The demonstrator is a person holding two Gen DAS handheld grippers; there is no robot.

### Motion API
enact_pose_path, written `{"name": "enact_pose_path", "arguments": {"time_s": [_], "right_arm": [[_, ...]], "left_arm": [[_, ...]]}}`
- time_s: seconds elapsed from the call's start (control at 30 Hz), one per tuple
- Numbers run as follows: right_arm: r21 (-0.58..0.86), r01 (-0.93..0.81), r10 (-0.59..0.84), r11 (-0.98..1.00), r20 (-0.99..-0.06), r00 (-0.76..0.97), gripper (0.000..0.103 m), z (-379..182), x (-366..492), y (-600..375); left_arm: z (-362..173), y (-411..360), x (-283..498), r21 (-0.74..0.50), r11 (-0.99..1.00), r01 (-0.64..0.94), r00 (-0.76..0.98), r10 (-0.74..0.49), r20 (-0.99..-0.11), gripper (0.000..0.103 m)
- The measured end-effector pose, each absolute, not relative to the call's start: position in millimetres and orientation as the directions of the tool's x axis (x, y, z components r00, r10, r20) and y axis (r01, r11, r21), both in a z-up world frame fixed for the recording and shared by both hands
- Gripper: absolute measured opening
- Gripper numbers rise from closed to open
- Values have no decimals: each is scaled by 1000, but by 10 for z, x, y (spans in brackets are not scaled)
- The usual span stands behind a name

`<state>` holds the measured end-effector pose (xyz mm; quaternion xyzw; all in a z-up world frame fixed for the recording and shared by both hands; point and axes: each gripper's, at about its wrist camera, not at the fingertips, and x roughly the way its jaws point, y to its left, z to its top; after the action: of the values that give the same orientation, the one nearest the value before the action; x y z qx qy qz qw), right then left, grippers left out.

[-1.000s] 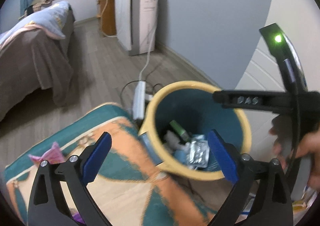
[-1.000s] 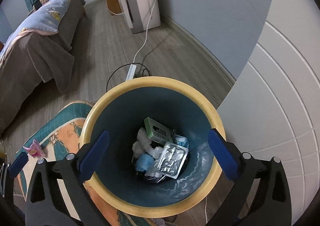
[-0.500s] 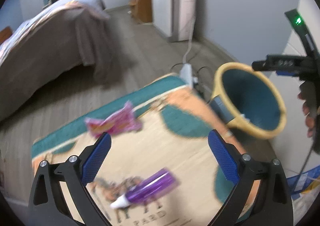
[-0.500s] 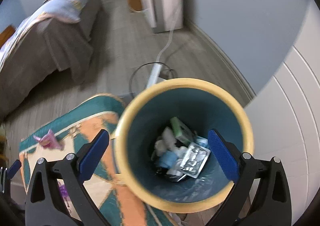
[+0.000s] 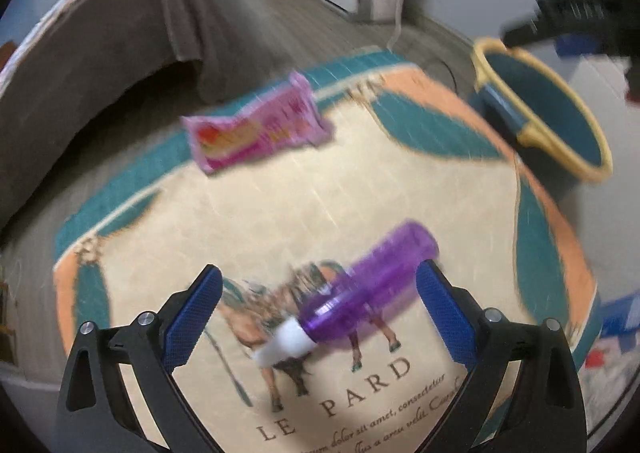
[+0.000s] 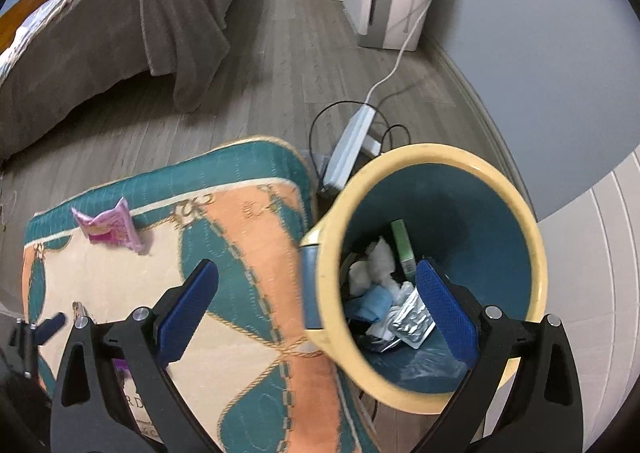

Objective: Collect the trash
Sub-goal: 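Return both tools to the cushion and grasp the purple spray bottle with the left tool, then grasp the pink snack wrapper with the right tool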

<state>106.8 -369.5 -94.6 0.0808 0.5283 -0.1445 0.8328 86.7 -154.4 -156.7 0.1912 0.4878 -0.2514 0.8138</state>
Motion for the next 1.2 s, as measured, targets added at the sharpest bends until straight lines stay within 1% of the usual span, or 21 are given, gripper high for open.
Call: {"name": "enact_pose_path", "arguments": {"time_s": [0.07, 0.13, 0.2, 0.23, 0.27, 0.37, 0.47, 0.6, 0.83, 0.93, 1.03, 1.2], "right_arm": [[-46, 304, -169, 951, -904, 393, 97, -966, 1092, -3594], [-60, 289, -174, 955, -905, 387, 97, -986, 1105, -3534], [-62, 277, -169, 959, -909, 382, 97, -1008, 1122, -3477], [-59, 269, -163, 961, -909, 383, 97, -1016, 1134, -3442], [-53, 261, -155, 964, -909, 387, 97, -1017, 1147, -3414], [-64, 209, -145, 976, -907, 396, 97, -1057, 1220, -3267], [-88, 160, -147, 983, -903, 403, 97, -1106, 1317, -3119], [-80, 110, -119, 991, -896, 427, 97, -1185, 1475, -2910], [-136, -21, -113, 990, -890, 442, 97, -1318, 1719, -2454], [-161, -73, -110, 984, -881, 460, 97, -1336, 1809, -2273], [-194, -131, -105, 972, -863, 495, 97, -1334, 1878, -2094], [-242, -197, -107, 950, -846, 522, 97, -1389, 1975, -1896]], "left_arm": [[-1664, -1589, 828, 74, 769, 635, 380, -227, -897, 96], [-1705, -1640, 787, 70, 731, 679, 360, -249, -899, 91], [-1721, -1679, 757, 69, 698, 713, 345, -264, -901, 70], [-1745, -1697, 748, 84, 689, 719, 342, -247, -907, 56], [-1747, -1709, 735, 93, 688, 719, 345, -238, -908, 48], [-1718, -1617, 774, 52, 698, 714, 322, -260, -910, 38], [-1703, -1455, 879, 39, 729, 684, 329, -260, -908, 36], [-1674, -1095, 1129, 19, 813, 583, 358, -236, -903, 36], [-1579, -519, 1505, 6, 906, 424, 419, -189, -888, 35], [-1602, -401, 1580, 16, 918, 396, 418, -165, -894, 35], [-1696, -330, 1668, 12, 924, 381, 379, -145, -914, 34], [-1778, -278, 1794, -33, 924, 380, 347, -176, -921, 34]]}}
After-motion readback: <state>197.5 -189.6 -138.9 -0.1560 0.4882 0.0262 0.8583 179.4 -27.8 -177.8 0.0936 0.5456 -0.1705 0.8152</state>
